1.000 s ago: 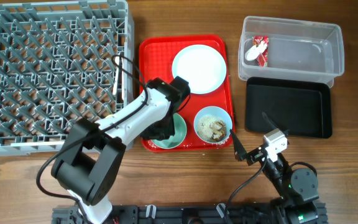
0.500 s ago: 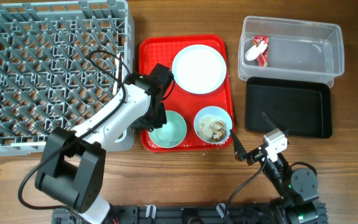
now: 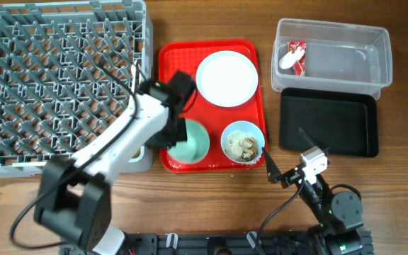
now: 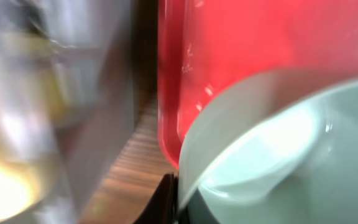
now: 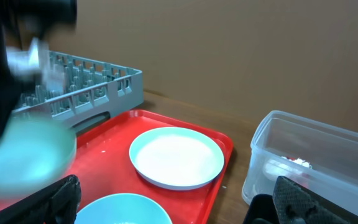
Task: Sort waste into correct bins and load items into the dishwasher rack
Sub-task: 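Place the green bowl into the dish rack with the left gripper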
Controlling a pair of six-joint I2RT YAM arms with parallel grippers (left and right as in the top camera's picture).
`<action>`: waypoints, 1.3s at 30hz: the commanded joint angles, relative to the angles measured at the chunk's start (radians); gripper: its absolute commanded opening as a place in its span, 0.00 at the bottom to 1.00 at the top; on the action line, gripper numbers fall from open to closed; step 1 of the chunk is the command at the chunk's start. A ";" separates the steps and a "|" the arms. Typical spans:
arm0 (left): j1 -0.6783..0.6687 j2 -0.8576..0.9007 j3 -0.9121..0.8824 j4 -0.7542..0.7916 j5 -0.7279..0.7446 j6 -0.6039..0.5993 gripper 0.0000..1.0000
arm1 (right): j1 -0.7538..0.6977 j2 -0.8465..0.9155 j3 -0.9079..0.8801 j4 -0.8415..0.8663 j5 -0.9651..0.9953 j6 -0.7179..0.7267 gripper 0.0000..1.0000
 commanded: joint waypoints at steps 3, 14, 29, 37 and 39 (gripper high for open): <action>0.004 -0.142 0.231 -0.124 -0.603 0.004 0.04 | -0.006 -0.011 -0.001 0.003 -0.016 -0.009 1.00; 0.059 0.093 0.230 -0.026 -1.194 0.004 0.04 | -0.006 -0.011 -0.001 0.003 -0.016 -0.009 1.00; 0.171 0.286 0.230 0.019 -1.052 0.004 0.11 | -0.006 -0.011 -0.001 0.003 -0.016 -0.009 1.00; 0.159 0.275 0.230 -0.042 -1.267 0.009 0.04 | -0.006 -0.011 -0.001 0.003 -0.017 -0.009 1.00; 0.159 0.275 0.230 -0.041 -1.310 0.035 0.04 | -0.006 -0.011 -0.001 0.003 -0.016 -0.009 1.00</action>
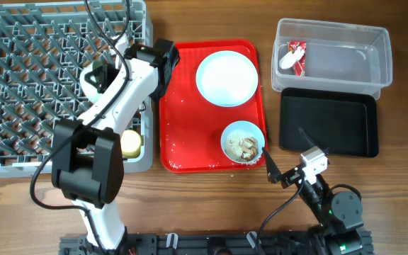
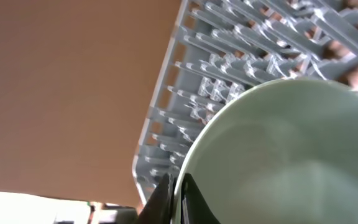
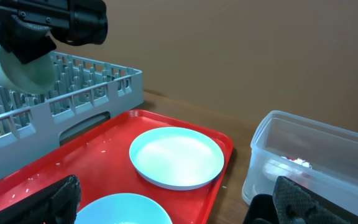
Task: Sort waste into correct bins and load items into the dishwasher rack
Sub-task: 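Place the green bowl into the dish rack with the left gripper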
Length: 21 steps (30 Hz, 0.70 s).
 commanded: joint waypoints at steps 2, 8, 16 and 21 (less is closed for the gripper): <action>-0.003 0.012 -0.002 -0.002 -0.116 0.023 0.04 | -0.006 -0.011 -0.001 0.002 -0.016 -0.009 1.00; -0.003 0.012 -0.002 0.026 -0.042 0.023 0.04 | -0.006 -0.011 -0.001 0.002 -0.016 -0.009 1.00; -0.010 0.046 -0.020 0.042 0.051 0.053 0.04 | -0.006 -0.011 -0.001 0.002 -0.016 -0.009 1.00; -0.028 0.059 -0.019 0.074 -0.126 0.187 0.04 | -0.006 -0.011 -0.001 0.003 -0.016 -0.009 1.00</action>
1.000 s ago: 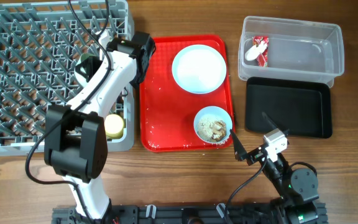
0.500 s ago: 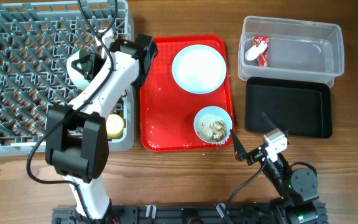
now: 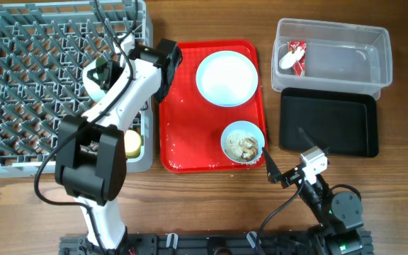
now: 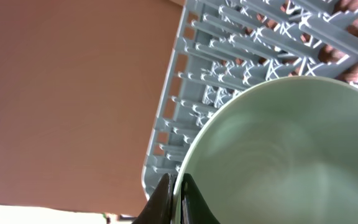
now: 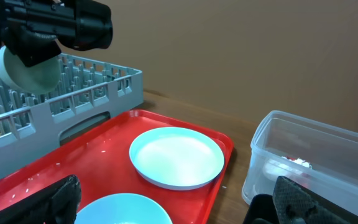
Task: Sort waste into correct bins and load items into the dishwasher rack
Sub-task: 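Place the green bowl into the dish rack with the left gripper, then reach the left gripper to the white plate on the red tray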
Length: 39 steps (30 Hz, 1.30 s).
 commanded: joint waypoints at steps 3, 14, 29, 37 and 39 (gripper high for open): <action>-0.032 0.034 -0.016 0.033 -0.224 0.175 0.04 | -0.006 -0.011 -0.001 0.002 -0.016 -0.009 1.00; -0.069 0.035 -0.016 0.067 0.037 0.179 0.04 | -0.006 -0.011 -0.001 0.002 -0.016 -0.009 1.00; -0.195 0.019 0.002 0.079 0.343 0.178 0.68 | -0.006 -0.011 -0.001 0.002 -0.016 -0.009 1.00; -0.200 -0.143 0.061 0.098 0.780 0.178 0.74 | -0.006 -0.011 -0.001 0.002 -0.016 -0.009 1.00; -0.208 -0.179 0.061 0.112 1.028 0.178 0.75 | -0.006 -0.011 -0.001 0.002 -0.016 -0.009 1.00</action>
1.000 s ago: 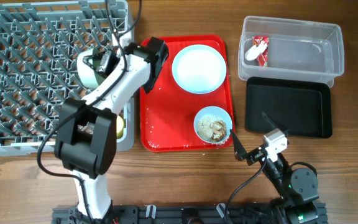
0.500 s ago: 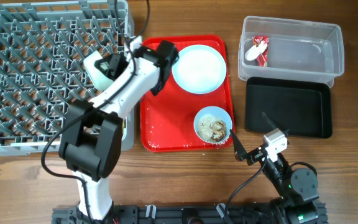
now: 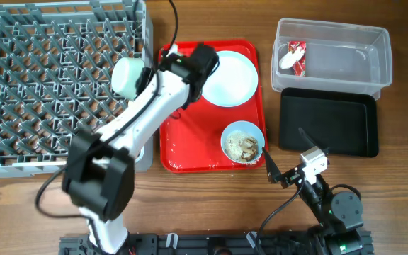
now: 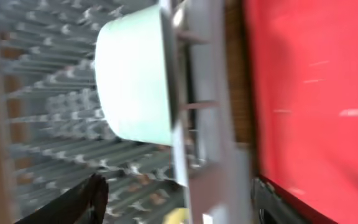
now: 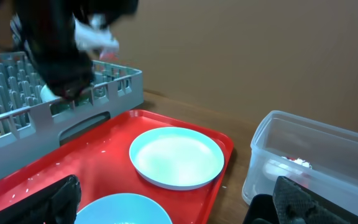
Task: Sort waste into correct bins and load items into the dishwasher rack
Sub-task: 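Reach the left gripper to the white plate on the red tray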
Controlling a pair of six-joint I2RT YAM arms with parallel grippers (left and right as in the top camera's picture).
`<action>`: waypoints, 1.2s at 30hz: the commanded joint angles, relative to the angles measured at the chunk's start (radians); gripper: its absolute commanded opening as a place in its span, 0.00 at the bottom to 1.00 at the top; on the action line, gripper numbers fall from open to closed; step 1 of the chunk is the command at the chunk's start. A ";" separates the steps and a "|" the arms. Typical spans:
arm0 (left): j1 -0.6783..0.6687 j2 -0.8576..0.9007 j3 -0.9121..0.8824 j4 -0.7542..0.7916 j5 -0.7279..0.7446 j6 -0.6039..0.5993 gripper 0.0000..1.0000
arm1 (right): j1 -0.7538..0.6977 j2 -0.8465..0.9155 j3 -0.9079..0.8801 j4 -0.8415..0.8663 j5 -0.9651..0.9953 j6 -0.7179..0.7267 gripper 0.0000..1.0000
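Observation:
A pale green bowl [image 3: 128,76] lies on its side in the grey dishwasher rack [image 3: 48,92], at its right edge; the left wrist view shows the bowl [image 4: 135,81] among the tines. My left gripper [image 3: 200,62] is open and empty over the red tray [image 3: 190,142], apart from the bowl. Its fingers [image 4: 86,199] spread wide. On the tray sit a white plate [image 3: 227,78] and a blue bowl [image 3: 243,142] holding food scraps. My right gripper [image 3: 282,173] rests open near the table's front edge, right of the tray.
A clear plastic bin [image 3: 331,55] with a red-and-white wrapper stands at the back right. A black bin [image 3: 329,122] lies in front of it. A yellow item [image 4: 176,216] shows in the rack's side compartment.
The green bowl was held by my left gripper over the rack's right side. Now it lies in the rack, let go. The left gripper is open and has moved right over the tray.
My left gripper was shut on the green bowl on the red tray. Then it held the bowl over the right part of the rack, twice in nearly the same place. Now the bowl lies in the rack, released. The right arm has stayed still throughout.

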 commanded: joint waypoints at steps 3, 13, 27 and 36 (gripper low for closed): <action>-0.023 -0.087 0.025 0.035 0.709 -0.013 0.60 | -0.006 -0.011 -0.001 0.002 -0.016 -0.009 1.00; -0.108 -0.083 -0.231 0.251 1.015 -0.220 0.49 | -0.006 -0.011 -0.001 0.002 -0.016 -0.009 1.00; -0.140 -0.043 -0.255 0.271 0.858 -0.378 0.44 | -0.006 -0.011 -0.001 0.002 -0.016 -0.009 1.00; -0.056 -0.075 -0.255 0.310 0.901 -0.369 0.51 | -0.006 -0.011 -0.001 0.002 -0.016 -0.009 1.00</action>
